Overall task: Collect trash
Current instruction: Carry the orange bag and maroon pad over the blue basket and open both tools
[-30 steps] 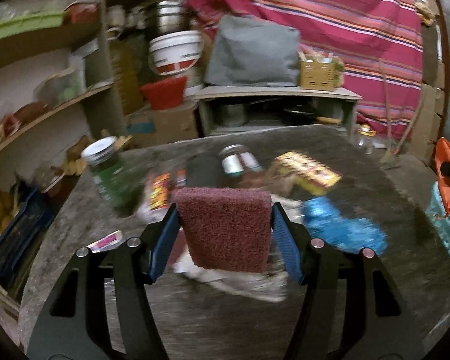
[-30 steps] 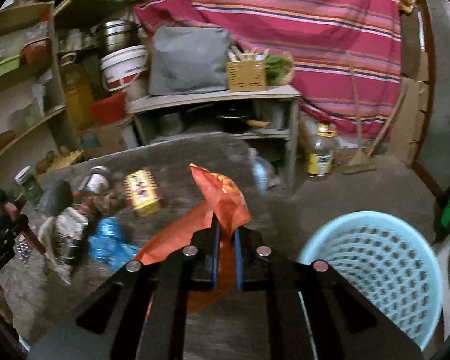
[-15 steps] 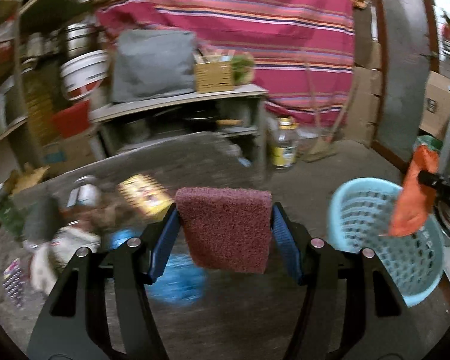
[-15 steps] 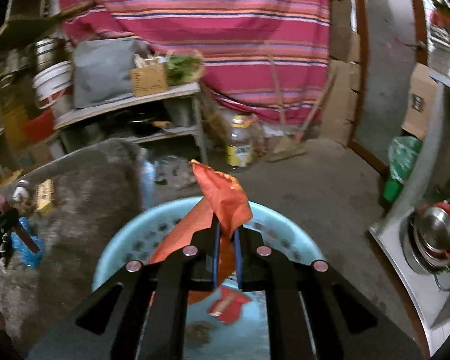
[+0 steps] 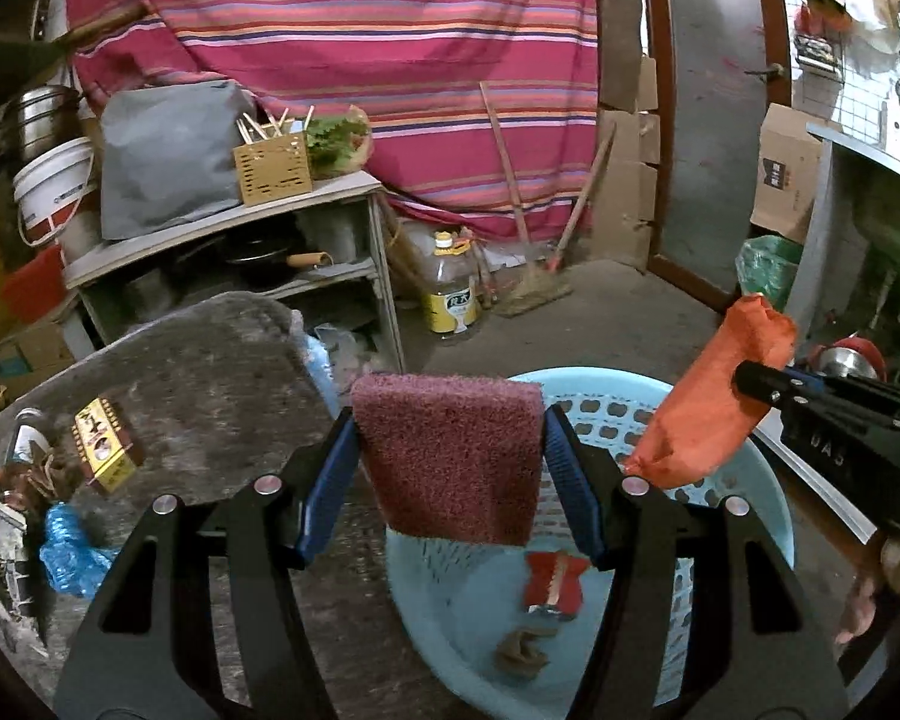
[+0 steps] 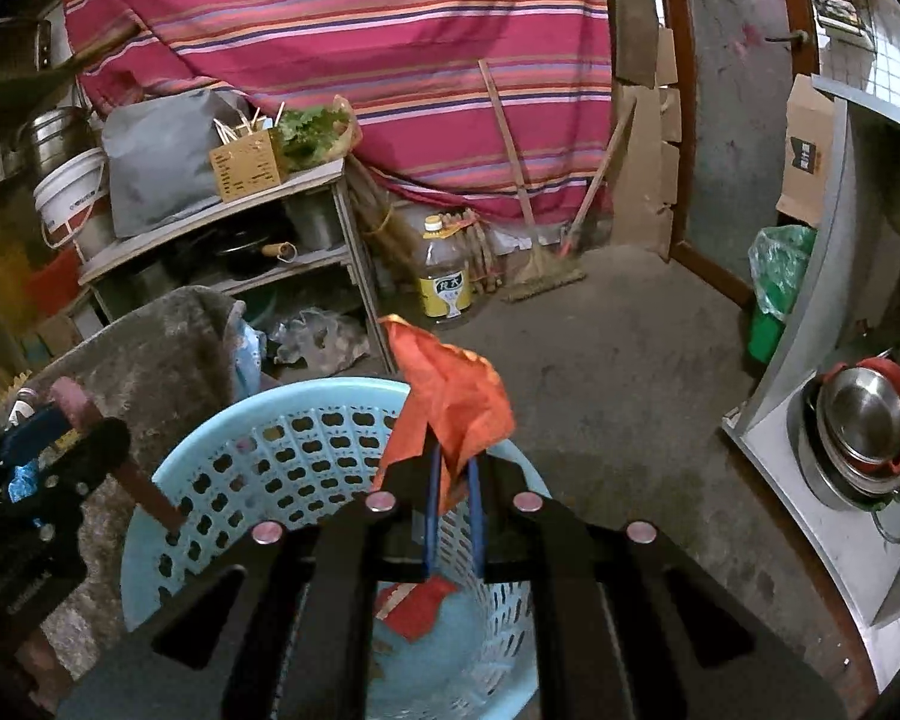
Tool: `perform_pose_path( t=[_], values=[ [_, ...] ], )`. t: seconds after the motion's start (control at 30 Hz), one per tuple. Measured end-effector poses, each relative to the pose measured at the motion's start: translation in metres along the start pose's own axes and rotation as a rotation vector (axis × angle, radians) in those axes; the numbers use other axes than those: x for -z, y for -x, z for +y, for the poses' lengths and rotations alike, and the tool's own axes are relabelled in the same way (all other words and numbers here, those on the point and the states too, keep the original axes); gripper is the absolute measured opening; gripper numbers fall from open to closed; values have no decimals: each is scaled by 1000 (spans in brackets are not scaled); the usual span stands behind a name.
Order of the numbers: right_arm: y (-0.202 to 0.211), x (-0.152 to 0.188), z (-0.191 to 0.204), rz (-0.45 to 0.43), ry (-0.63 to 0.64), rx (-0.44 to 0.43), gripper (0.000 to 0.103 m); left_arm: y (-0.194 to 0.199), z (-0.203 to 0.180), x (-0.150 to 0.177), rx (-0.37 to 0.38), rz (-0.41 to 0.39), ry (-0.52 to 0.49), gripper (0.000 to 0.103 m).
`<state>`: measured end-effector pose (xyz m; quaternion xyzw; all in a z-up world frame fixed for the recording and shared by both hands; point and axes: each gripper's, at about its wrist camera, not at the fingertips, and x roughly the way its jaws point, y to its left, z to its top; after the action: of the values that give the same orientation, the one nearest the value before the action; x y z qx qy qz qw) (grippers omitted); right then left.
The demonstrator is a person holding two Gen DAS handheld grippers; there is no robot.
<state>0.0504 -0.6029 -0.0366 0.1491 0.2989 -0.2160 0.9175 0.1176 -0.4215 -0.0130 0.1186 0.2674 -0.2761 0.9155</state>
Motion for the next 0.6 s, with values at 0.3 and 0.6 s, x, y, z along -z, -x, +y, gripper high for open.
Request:
perform_pose_path(
  t=[0.3, 0.6],
  values=[
    [1, 3, -2, 5, 3, -1, 8, 0, 17, -6, 16, 14, 59, 80],
    [-8, 6, 27, 49, 70, -26, 8, 22, 61, 5, -103, -17, 90, 92]
  ],
)
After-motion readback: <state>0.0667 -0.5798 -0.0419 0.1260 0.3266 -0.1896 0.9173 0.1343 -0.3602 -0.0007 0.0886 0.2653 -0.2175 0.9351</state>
